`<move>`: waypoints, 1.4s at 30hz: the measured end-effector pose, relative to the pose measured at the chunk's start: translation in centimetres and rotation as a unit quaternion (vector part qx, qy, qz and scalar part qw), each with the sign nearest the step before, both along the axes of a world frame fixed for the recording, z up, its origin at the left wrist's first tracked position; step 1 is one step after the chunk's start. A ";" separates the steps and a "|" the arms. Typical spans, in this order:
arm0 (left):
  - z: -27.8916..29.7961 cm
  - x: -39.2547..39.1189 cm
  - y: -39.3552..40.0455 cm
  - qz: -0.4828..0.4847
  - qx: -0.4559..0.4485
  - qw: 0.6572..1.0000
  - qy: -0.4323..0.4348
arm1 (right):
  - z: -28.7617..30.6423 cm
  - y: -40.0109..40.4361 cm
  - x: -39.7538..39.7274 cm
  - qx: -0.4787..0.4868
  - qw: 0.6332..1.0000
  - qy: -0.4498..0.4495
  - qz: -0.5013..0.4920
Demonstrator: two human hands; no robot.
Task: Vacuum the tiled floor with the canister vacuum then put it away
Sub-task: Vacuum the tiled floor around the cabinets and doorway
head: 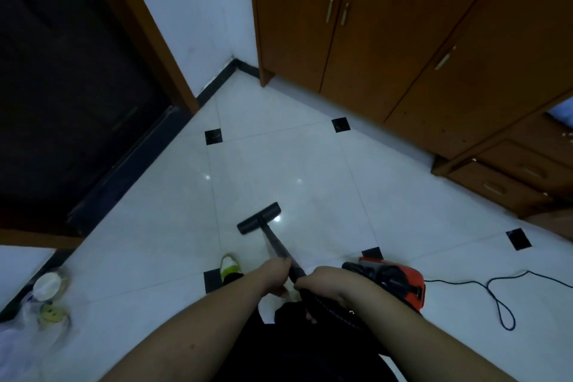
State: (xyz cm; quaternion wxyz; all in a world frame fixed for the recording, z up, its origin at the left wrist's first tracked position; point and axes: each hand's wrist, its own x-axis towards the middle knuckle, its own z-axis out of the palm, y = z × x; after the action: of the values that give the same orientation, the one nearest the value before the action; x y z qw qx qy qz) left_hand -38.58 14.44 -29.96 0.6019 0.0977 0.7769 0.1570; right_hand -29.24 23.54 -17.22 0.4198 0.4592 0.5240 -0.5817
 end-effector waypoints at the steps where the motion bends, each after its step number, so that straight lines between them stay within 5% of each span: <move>1: 0.4 0.3 -0.1 -0.059 0.011 0.998 0.024 | 0.0 0.2 0.5 0.012 1.000 0.003 0.016; 8: 1.5 2.9 -2.4 -0.256 0.083 0.961 0.068 | 0.4 -1.5 2.2 0.066 0.995 0.013 0.068; 14: -0.2 2.5 -5.7 -0.273 0.081 0.956 0.074 | -2.7 -6.3 2.7 0.063 0.993 0.008 -0.101; 24: 0.2 1.2 -8.8 0.052 0.099 0.992 -0.057 | -3.6 -10.8 1.2 0.126 0.988 0.020 -0.091; 35: 1.2 -0.6 0.5 0.077 0.105 0.986 -0.103 | -5.4 -3.0 -1.3 0.102 0.980 0.020 -0.168; 42: 0.3 -5.2 9.5 0.046 0.095 0.994 -0.025 | -6.5 5.6 -5.7 0.052 0.958 0.031 -0.279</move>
State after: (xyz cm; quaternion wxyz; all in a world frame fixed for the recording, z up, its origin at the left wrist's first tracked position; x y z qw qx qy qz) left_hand -43.80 23.95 -29.70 0.6015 0.1149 0.7467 0.2597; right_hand -34.98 29.11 -23.77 0.1997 0.5899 0.4178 -0.6615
